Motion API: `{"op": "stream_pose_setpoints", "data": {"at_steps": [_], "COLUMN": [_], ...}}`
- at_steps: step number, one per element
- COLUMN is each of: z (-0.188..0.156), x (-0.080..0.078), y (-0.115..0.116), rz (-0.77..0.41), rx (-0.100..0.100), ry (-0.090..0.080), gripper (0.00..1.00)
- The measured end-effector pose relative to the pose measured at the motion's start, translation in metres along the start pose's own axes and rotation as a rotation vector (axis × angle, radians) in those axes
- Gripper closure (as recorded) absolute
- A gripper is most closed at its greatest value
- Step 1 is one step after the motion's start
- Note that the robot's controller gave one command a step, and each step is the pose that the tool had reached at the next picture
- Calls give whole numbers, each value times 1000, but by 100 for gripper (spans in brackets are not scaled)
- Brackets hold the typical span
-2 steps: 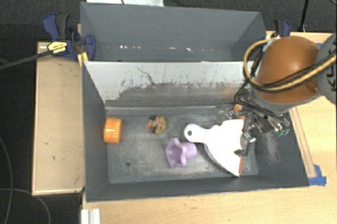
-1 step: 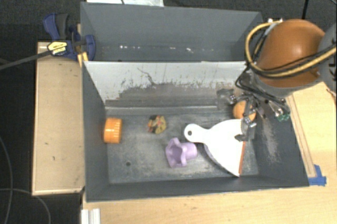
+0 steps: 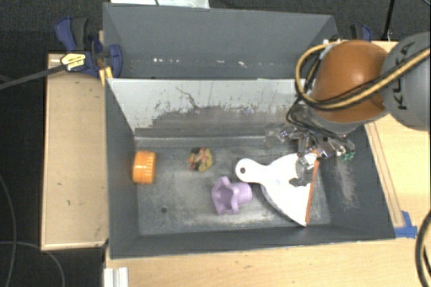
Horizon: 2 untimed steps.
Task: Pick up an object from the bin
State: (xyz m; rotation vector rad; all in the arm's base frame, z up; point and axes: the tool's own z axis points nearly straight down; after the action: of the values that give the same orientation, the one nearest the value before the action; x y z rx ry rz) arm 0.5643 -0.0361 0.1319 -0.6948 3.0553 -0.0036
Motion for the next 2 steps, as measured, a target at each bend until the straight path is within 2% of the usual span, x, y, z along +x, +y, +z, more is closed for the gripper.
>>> {"op": "stream_pose_setpoints", "data": {"at_steps": [1, 2], "z": [31, 38], "x": [9, 7], "y": [8, 0], "rz": [-94, -311], "rx": [-7, -4], "ry": [9, 2], "gripper": [0, 100]}}
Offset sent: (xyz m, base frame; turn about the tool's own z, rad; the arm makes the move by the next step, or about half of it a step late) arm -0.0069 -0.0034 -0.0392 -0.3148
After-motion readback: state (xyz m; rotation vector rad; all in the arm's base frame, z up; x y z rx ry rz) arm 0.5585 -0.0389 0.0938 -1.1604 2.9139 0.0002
